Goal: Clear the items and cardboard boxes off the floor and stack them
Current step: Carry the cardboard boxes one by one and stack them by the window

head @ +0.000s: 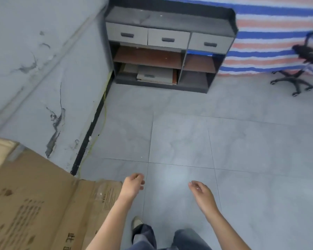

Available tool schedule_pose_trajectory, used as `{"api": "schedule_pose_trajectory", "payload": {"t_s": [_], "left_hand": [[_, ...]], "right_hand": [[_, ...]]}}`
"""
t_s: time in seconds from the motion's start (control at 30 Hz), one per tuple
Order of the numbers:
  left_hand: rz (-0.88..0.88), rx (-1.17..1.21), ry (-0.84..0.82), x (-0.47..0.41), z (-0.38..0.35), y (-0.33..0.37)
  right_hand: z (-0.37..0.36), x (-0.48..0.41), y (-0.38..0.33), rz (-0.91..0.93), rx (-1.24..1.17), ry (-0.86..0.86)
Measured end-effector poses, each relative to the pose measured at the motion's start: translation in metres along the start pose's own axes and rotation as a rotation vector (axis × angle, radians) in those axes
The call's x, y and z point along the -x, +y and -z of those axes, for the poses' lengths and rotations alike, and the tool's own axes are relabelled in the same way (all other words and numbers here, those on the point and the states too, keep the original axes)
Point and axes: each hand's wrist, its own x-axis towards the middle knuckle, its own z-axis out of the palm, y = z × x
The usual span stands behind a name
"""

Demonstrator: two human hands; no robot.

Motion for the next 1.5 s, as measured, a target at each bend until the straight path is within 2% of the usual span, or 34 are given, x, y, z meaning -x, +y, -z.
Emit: {"api": "schedule_pose_trajectory", "payload": {"t_s": [0.2,0.33,0.43,0.6,0.67,0.77,0.87,1.07,1.23,1.33,1.5], "left_hand": [[-0.141,-0.003,-0.032,0.044,-0.051,0.023],[-0.230,-0.018,-0.094,0.096,-0.131,0.017],[-0.257,-0.077,-0.271,0.153,-0.219,-0.009],[-0.326,-0.406,-0.659,0.250,-0.344,-0.074],[-0.346,-0.520,-0.746,0.280,-0.381,-0.082],[-0.427,-0.567,-0.857,0.318,-0.430,-0.083],[-0.502,-0.602,-0.946,0.353,-0.467,-0.093],[-0.463,-0.743,-1.017,0.371,-0.521,-0.124],[-0.451,-0.776,-1.086,0.383,-0.583,-0.121],[-0.456,-0.752,-1.104,0.378,-0.627,-0.101],[-0.421,-0.579,-1.025,0.353,-0.711,-0.027]], "right_hand": [[0.062,0.036,0.042,0.033,-0.165,0.132],[0.136,0.085,0.109,0.071,-0.243,0.295],[0.194,0.132,0.181,0.035,-0.329,0.441],[0.255,0.224,0.289,-0.132,-0.544,0.722],[0.265,0.261,0.325,-0.195,-0.590,0.824],[0.275,0.304,0.368,-0.264,-0.693,0.987],[0.281,0.331,0.398,-0.331,-0.783,1.067],[0.293,0.365,0.436,-0.417,-0.877,1.176],[0.343,0.369,0.453,-0.460,-0.889,1.261],[0.390,0.354,0.460,-0.445,-0.883,1.304],[0.483,0.313,0.465,-0.419,-0.848,1.338]]}}
